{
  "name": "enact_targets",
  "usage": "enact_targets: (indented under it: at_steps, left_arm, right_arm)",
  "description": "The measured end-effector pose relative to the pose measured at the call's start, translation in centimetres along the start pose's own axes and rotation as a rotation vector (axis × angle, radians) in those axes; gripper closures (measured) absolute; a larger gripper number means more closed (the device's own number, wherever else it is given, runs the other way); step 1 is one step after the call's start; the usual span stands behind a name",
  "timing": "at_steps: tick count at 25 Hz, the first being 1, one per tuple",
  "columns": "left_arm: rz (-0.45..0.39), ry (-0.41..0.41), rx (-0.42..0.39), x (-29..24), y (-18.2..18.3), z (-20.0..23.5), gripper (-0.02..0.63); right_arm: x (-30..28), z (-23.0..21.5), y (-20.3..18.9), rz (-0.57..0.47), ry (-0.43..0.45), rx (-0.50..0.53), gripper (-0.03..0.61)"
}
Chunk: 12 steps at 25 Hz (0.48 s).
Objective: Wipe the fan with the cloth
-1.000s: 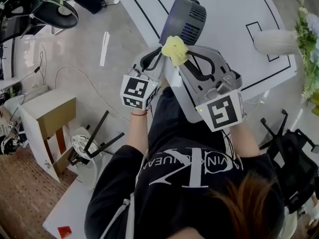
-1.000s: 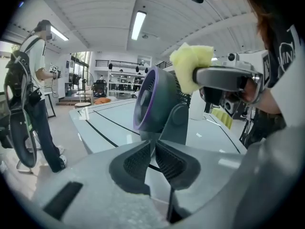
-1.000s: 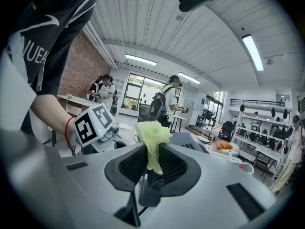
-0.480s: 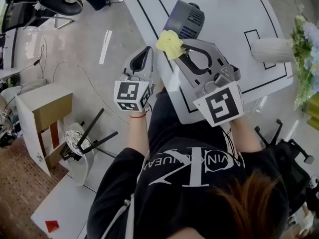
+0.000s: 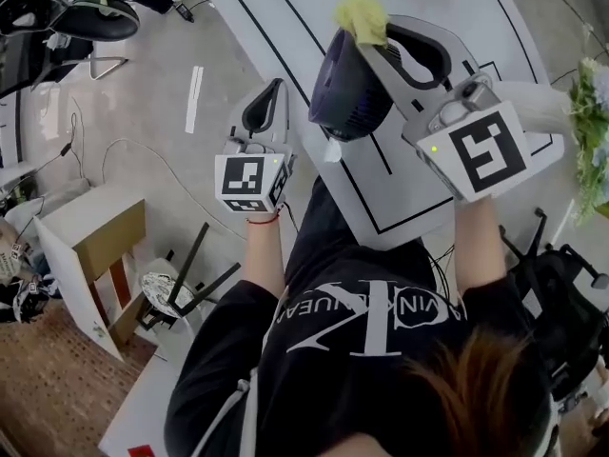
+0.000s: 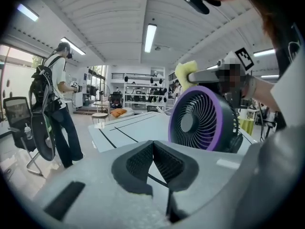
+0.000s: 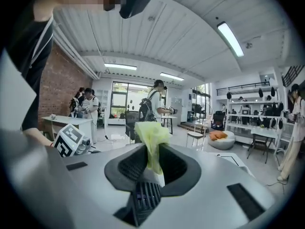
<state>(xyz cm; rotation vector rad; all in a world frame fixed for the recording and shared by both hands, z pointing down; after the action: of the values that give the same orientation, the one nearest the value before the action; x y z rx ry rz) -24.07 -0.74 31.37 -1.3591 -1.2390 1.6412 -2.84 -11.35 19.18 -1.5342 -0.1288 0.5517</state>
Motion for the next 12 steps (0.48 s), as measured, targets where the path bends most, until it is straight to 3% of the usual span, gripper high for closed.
enact_targets:
  at_steps: [6, 12]
  left_arm:
    - [-0.01, -0.106, -0.03, -3.1, 0.5, 2.1, 0.603]
    - [-0.02, -0.183, -0.046, -4.5, 0.6, 2.8, 0.602]
  right_arm:
    - [-2.6, -1.4, -0.4, 0.117, -0.089, -0.036, 0.506]
    - [-2.9, -0.8, -0.9, 0.186, -0.104, -0.116, 0.508]
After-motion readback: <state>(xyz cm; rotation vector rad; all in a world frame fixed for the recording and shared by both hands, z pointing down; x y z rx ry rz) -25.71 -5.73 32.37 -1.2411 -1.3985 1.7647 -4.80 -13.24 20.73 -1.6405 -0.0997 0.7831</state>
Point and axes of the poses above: the fingertips, and each gripper's own axes: x backward along the fingers, z to its left, y out of its top, the point moved 10 cm from there along x, backward along the fingers, and after that the axes turned 2 degrees about -x, right-handed, at the moved point
